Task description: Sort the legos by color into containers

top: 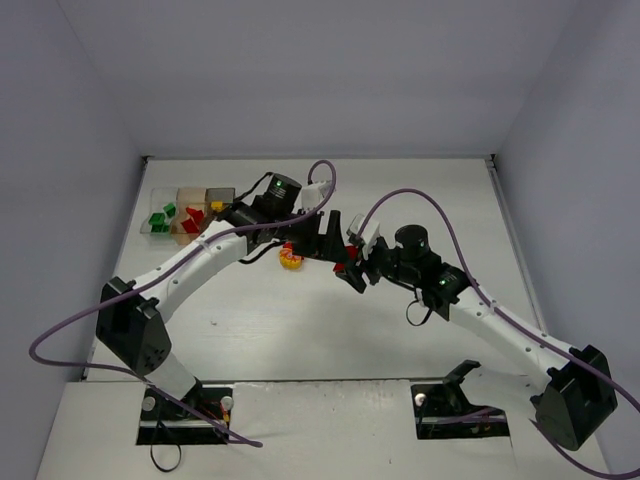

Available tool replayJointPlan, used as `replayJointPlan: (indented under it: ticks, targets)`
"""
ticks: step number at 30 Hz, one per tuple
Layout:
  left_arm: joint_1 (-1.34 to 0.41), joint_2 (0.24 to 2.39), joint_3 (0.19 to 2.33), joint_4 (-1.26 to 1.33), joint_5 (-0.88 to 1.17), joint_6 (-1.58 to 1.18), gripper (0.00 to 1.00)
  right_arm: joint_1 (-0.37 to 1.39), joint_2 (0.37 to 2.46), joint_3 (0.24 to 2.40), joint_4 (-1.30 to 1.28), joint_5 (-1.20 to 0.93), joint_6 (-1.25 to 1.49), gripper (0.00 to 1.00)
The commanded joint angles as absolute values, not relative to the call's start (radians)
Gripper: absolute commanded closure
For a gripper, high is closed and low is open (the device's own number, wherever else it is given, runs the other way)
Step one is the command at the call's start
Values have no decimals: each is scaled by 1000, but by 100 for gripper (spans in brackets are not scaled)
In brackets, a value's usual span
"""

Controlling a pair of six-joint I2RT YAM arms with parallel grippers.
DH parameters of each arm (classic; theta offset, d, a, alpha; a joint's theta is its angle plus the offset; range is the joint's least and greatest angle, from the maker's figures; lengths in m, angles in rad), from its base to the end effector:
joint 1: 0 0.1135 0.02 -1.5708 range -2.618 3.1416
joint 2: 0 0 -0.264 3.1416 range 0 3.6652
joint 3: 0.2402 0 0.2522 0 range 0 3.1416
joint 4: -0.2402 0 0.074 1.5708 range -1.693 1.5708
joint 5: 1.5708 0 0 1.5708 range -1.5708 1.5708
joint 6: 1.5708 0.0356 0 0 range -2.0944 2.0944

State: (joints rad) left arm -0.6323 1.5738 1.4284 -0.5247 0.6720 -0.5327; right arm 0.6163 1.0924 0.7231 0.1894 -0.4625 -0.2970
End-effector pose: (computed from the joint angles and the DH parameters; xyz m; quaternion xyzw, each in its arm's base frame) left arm 0.2706 -0.2257 0.3381 0.1857 0.8418 -0.4740 0.1799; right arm 0.1970 0.1590 0.2965 -0.4613 0.6060 0.2729 0.5878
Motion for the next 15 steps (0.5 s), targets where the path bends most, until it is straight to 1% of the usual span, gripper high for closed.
replayJointPlan:
  ticks: [1, 6, 10, 13, 14, 15]
  targets:
    - [-650, 1581, 1457, -433, 718, -555, 26, 621, 1083, 775, 258, -494, -302, 84]
    - [-669, 1609, 1469, -407, 732, -566, 26, 621, 1075, 769, 262, -494, -295, 84]
    - [-676, 1624, 1473, -405, 719, -572, 29, 621, 1071, 765, 265, -491, -291, 84]
    - [-683, 1631, 1473, -394, 722, -578, 36, 623, 1078, 764, 267, -492, -290, 84]
    - [-686, 1632, 1476, -388, 729, -580, 43, 623, 1080, 764, 270, -492, -290, 84]
    - [-687, 1635, 1476, -385, 730, -583, 47, 623, 1080, 764, 270, -492, -288, 84]
